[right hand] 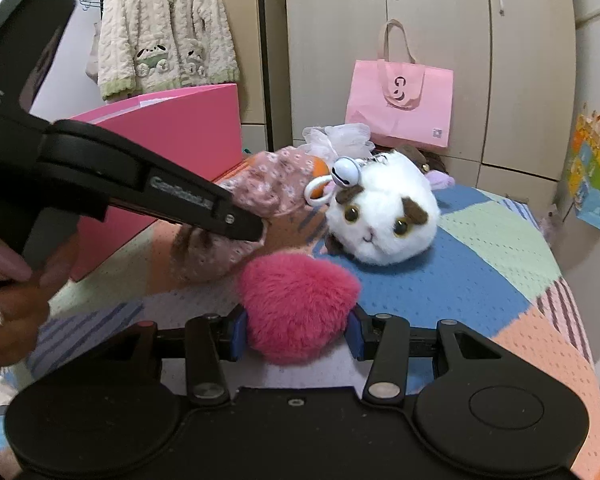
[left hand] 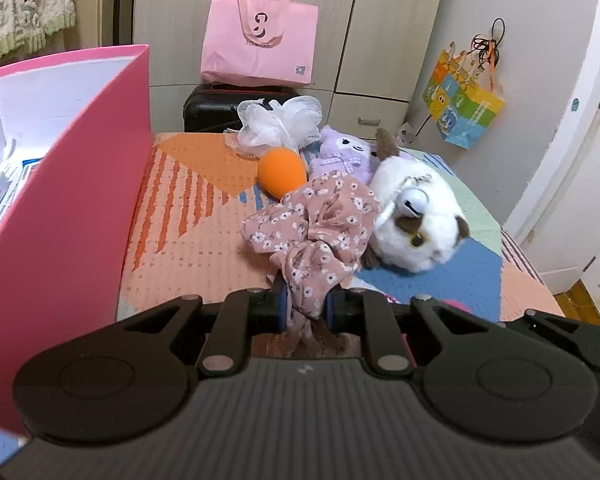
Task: Organize soft objects
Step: 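Grasp the floral scrunchie with the left gripper while the right grasps the pink pom-pom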
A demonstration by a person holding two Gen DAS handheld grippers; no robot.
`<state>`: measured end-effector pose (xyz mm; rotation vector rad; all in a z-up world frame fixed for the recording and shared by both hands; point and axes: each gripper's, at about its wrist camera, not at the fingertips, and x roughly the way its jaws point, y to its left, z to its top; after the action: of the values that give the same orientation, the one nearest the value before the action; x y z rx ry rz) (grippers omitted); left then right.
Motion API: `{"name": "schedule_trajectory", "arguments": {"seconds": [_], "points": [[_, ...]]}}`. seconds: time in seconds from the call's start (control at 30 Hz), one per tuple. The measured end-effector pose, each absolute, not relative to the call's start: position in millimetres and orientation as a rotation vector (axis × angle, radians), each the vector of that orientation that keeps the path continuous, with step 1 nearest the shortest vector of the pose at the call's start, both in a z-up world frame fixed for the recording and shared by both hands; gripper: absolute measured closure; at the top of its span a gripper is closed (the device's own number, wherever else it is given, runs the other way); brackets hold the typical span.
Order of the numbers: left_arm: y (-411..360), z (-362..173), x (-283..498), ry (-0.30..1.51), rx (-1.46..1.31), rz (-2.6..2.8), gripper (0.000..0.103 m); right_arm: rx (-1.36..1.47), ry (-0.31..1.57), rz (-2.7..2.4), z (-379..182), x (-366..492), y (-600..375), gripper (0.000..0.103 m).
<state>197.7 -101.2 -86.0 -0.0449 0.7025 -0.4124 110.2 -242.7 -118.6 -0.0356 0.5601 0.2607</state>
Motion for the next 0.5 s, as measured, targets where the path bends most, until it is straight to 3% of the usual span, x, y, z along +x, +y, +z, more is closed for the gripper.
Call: {"name": "schedule_trajectory", "arguments": {"seconds": [0.5], "points": [[-74,-68,141,0.759,-0.039,-0.481,0.087,-0.024,0.591,0.273,-109,78,-254,0.051]]}}
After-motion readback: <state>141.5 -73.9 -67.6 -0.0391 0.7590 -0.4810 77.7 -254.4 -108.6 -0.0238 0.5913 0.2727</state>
